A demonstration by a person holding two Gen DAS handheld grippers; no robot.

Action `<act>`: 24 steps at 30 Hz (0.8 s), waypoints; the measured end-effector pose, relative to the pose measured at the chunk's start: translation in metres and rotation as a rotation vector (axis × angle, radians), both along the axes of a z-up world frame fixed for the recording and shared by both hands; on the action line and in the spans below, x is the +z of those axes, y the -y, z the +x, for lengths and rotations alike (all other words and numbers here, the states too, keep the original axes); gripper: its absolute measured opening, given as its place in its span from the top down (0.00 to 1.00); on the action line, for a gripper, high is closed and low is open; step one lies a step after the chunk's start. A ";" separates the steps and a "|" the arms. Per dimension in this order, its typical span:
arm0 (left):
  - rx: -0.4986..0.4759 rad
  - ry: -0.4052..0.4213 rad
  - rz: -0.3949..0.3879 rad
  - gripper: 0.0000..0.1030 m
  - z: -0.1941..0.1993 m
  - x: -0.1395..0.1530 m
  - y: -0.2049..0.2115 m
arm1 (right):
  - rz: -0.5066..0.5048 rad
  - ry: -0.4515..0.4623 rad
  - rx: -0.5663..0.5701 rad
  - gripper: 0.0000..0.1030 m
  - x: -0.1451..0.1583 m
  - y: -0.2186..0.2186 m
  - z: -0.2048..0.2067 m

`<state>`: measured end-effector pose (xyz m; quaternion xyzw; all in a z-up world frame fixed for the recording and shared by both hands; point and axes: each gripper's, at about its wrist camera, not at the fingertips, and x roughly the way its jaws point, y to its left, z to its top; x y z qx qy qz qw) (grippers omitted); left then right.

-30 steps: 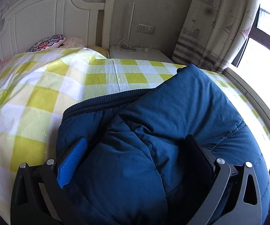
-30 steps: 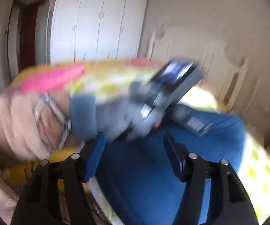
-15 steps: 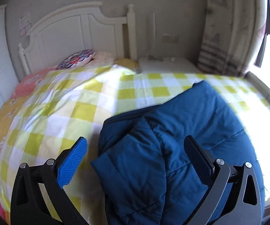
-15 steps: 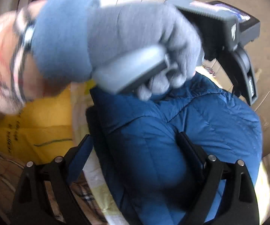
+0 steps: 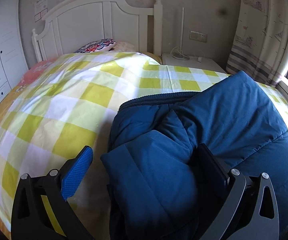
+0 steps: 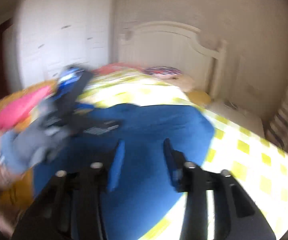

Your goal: Fold large clothes

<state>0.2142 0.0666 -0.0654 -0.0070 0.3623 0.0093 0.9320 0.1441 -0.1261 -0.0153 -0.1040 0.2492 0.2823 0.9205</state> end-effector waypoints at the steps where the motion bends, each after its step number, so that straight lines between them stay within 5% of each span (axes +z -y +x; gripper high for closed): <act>1: 0.001 -0.002 -0.006 0.04 0.000 0.000 -0.001 | 0.007 -0.016 -0.019 0.76 -0.005 0.002 0.016; 6: -0.004 -0.015 -0.029 0.04 0.003 -0.003 -0.005 | 0.013 -0.044 -0.080 0.77 -0.010 -0.018 0.101; 10: 0.042 -0.013 -0.002 0.04 0.003 0.000 -0.007 | -0.122 -0.260 -0.079 0.77 -0.069 -0.052 0.155; 14: -0.014 -0.106 0.048 0.05 0.013 0.016 0.002 | -0.214 -0.279 -0.075 0.77 -0.070 -0.065 0.151; 19: -0.052 0.003 -0.086 0.05 0.005 0.056 0.007 | -0.158 -0.278 -0.081 0.77 -0.073 -0.058 0.147; 22: 0.038 -0.091 0.054 0.04 0.037 0.012 0.012 | -0.120 -0.275 -0.068 0.77 -0.066 -0.049 0.152; 23: 0.023 -0.135 0.024 0.04 0.047 -0.004 0.008 | -0.091 -0.276 -0.068 0.77 -0.064 -0.045 0.152; 24: 0.011 -0.166 -0.101 0.04 0.052 -0.013 -0.008 | -0.054 -0.289 -0.066 0.76 -0.064 -0.040 0.153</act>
